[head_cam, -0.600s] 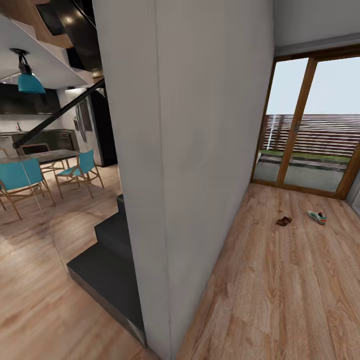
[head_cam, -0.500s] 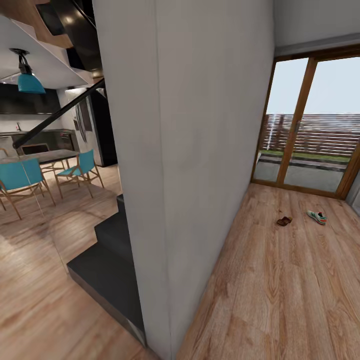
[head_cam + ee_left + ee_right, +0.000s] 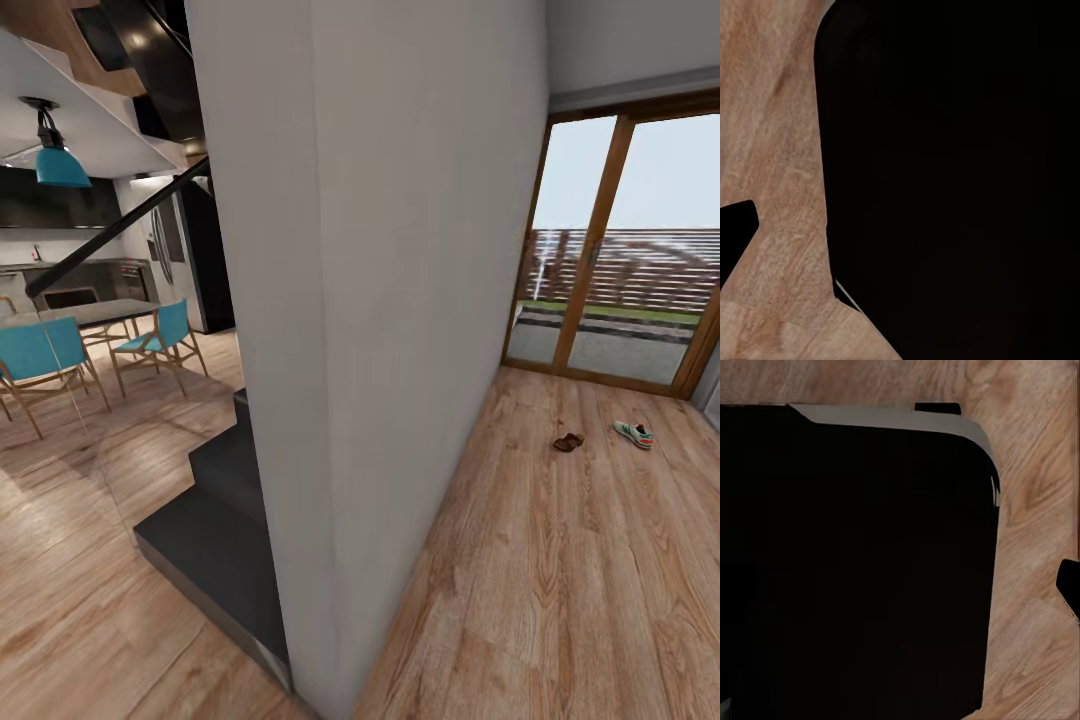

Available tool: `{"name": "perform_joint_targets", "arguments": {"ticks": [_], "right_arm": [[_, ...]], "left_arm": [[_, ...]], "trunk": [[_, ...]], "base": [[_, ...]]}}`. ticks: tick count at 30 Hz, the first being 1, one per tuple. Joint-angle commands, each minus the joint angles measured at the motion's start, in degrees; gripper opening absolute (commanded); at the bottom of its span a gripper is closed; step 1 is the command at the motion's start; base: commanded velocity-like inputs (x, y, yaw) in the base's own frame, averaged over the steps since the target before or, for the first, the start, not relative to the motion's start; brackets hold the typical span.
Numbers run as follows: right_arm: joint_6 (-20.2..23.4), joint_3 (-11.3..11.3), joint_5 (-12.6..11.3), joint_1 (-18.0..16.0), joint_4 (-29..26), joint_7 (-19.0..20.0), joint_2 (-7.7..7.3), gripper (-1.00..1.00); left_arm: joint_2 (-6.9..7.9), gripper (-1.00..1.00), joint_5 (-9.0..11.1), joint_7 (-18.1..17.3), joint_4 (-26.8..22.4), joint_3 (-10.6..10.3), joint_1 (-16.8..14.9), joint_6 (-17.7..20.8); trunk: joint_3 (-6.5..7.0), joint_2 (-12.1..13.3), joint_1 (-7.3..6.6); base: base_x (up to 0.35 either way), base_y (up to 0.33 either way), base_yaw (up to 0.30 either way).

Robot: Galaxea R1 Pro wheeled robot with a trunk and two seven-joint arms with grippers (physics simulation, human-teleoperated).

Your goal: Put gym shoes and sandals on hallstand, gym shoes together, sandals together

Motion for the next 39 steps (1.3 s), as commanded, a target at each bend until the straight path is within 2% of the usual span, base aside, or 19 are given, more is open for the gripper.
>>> {"name": "perform_joint_targets", "arguments": {"ticks": [1,15,25,30,36,37,39], "right_arm": [[0.0,0.0,0.0,-0.1,-0.3,0.0,-0.01,1.00],[-0.1,-0.2,0.0,-0.3,-1.8,-0.1,-0.23,1.00],[-0.1,-0.2,-0.1,-0.4,-2.1,-0.1,-0.33,1.00],[-1.8,-0.1,0.0,-0.4,-3.7,-0.1,-0.53,1.00],[-3.7,-0.3,0.0,-0.4,-5.7,-0.2,-2.04,1.00],[-13.8,-0.3,0.0,-0.4,-11.9,-0.2,-4.25,1.00],[-15.6,-0.3,0.0,-0.4,-14.0,-0.2,-5.09,1.00]], "left_arm": [[0.00,1.00,0.0,0.0,-0.1,0.0,0.0,0.0],[0.02,1.00,0.1,0.0,-0.4,0.0,0.0,-0.4],[0.00,1.00,0.3,0.0,-0.6,0.1,0.0,-3.4],[0.28,1.00,0.3,0.0,-0.8,0.1,-0.1,-5.1],[1.39,1.00,0.4,0.2,-2.6,0.3,-1.3,-7.0],[1.48,1.00,0.4,0.2,-6.6,0.4,-1.9,-19.9],[1.58,1.00,0.4,0.2,-7.9,0.6,-2.7,-20.3]], "trunk": [[-0.05,0.0,0.00],[-0.05,0.0,0.00],[-0.05,0.0,0.00],[-0.05,0.0,0.00],[-0.05,0.0,0.00],[-0.05,0.0,0.00],[-0.05,0.0,0.00]], "base": [[0.000,0.000,0.000],[0.000,0.000,0.000],[0.000,0.000,0.000],[0.000,0.000,0.000],[0.000,0.000,0.000],[0.000,0.000,0.000],[0.000,0.000,0.000]]}}
